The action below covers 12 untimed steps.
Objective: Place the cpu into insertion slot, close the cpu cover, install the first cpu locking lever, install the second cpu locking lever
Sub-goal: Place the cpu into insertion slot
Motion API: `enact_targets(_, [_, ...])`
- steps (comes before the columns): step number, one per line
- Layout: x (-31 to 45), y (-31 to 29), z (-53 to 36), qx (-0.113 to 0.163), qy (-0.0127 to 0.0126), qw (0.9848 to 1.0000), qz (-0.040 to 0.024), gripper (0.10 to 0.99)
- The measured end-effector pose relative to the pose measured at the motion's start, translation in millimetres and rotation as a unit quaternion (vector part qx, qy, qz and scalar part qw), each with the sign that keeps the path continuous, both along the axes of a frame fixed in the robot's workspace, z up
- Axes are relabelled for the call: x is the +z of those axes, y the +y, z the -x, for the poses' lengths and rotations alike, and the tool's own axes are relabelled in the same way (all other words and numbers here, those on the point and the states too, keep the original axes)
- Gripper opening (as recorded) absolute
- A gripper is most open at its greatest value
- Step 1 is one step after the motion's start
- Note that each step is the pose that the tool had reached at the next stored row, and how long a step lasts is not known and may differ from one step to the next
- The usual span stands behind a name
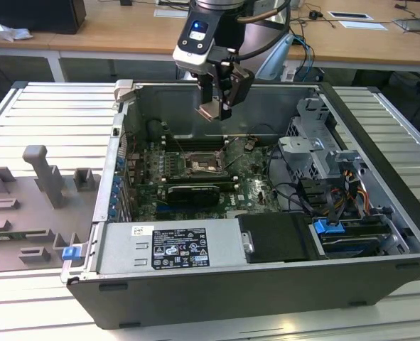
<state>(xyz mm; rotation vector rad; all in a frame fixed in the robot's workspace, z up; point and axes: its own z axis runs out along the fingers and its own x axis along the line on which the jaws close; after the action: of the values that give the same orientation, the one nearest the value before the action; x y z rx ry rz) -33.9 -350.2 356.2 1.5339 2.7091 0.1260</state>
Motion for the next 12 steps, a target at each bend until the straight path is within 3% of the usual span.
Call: enact_targets(12, [0.0, 0.0, 0.0, -0.02, 0.0, 0.9998, 0.0, 0.541])
